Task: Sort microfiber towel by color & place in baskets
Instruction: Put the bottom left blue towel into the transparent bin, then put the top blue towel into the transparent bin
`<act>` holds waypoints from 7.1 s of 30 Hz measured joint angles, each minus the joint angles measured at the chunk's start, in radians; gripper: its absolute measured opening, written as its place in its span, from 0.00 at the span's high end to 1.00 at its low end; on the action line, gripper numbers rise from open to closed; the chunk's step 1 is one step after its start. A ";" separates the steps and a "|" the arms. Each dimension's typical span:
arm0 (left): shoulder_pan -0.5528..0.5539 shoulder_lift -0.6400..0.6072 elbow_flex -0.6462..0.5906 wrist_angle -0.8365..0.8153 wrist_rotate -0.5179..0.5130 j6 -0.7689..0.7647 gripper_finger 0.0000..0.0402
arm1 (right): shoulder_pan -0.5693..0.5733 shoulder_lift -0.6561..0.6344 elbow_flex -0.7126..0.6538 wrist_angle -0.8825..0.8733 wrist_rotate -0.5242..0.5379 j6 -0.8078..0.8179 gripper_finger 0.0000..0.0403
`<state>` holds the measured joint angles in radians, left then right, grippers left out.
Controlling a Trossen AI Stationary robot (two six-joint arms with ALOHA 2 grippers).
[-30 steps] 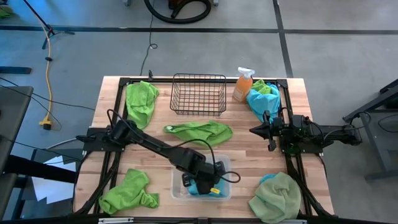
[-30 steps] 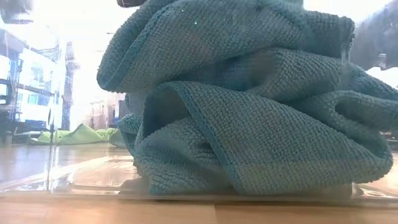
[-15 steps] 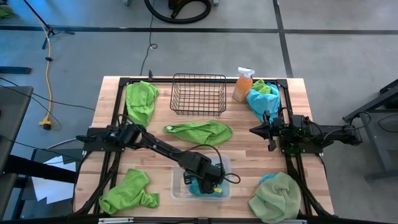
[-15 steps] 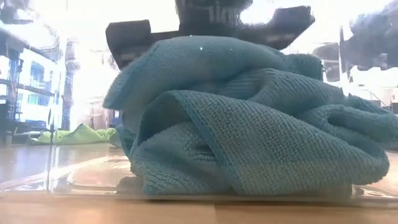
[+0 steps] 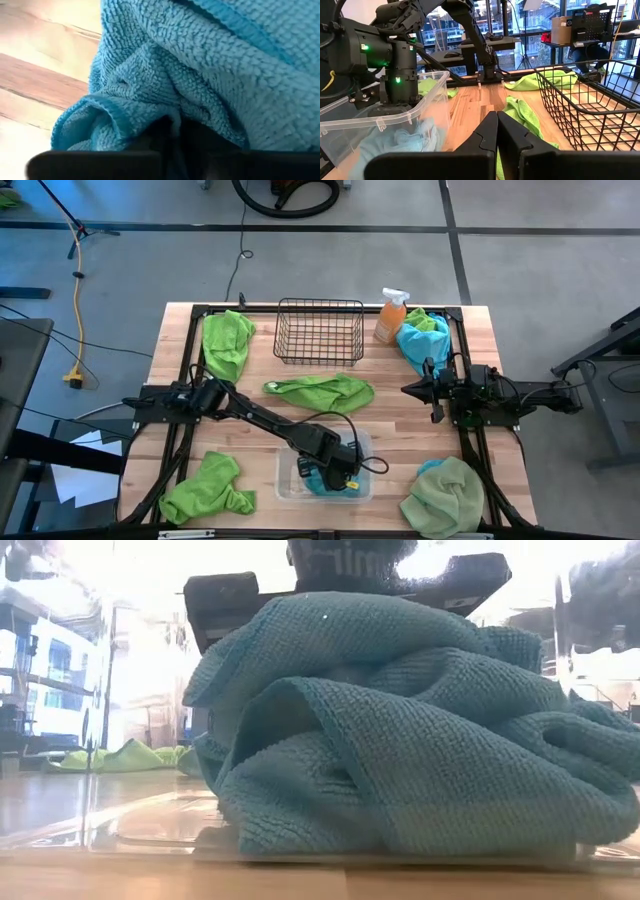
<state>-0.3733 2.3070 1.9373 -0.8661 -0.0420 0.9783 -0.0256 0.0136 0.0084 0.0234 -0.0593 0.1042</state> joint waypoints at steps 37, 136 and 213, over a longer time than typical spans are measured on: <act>-0.010 -0.296 -0.002 -0.132 0.029 -0.244 0.48 | 0.000 0.007 0.000 0.000 0.000 0.000 1.00; 0.249 -1.701 -1.247 0.695 -0.355 -1.256 0.53 | -0.001 0.612 0.440 0.622 0.772 0.183 1.00; 0.249 -1.697 -1.247 0.697 -0.387 -1.396 0.53 | -0.806 1.349 0.875 -1.018 0.285 -0.356 0.40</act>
<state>-0.1238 0.6102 0.6907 -0.1692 -0.4286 -0.4179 -0.8318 1.3626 0.8837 -0.9942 0.2253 -0.2516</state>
